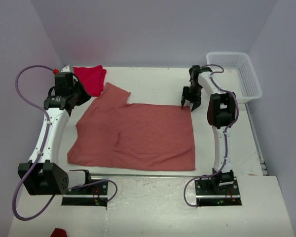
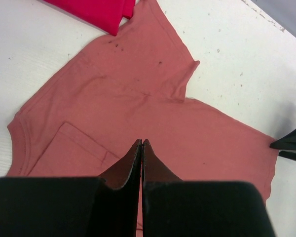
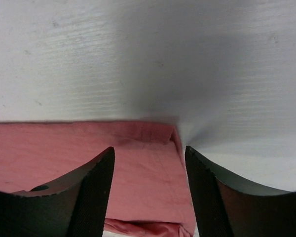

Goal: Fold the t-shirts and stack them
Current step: Grap the side of the flattened tshirt furthest away from the robot with both arms

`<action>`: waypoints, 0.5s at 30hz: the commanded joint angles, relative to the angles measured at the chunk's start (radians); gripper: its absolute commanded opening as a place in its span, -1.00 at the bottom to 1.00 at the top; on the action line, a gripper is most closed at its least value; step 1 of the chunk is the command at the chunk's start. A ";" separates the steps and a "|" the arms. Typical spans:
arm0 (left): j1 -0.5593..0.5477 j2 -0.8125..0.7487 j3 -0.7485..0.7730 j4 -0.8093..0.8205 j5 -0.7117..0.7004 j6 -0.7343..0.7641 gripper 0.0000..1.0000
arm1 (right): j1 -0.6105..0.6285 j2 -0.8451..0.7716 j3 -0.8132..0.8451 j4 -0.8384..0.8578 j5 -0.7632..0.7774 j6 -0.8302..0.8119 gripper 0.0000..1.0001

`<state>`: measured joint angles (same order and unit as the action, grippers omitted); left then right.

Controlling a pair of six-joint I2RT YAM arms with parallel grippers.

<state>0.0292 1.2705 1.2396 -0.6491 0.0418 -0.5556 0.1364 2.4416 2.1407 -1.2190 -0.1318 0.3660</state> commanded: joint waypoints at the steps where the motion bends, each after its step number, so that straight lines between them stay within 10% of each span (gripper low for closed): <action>1: -0.006 -0.007 -0.003 0.020 0.035 0.028 -1.00 | -0.004 -0.078 -0.041 0.064 0.090 -0.009 0.25; 8: -0.008 -0.010 -0.025 0.026 0.050 0.033 -0.99 | -0.008 0.042 0.136 -0.077 -0.014 -0.033 0.16; 12: -0.008 -0.014 -0.005 0.020 0.053 0.039 -0.99 | -0.006 0.045 0.140 -0.079 -0.031 -0.025 -0.48; 15: -0.006 -0.014 0.001 0.022 0.064 0.042 -0.98 | -0.006 0.046 0.140 -0.083 -0.038 -0.029 -0.46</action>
<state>0.0292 1.2720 1.2114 -0.6456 0.0761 -0.5518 0.1352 2.4809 2.2459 -1.2636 -0.1329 0.3470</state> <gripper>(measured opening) 0.008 0.257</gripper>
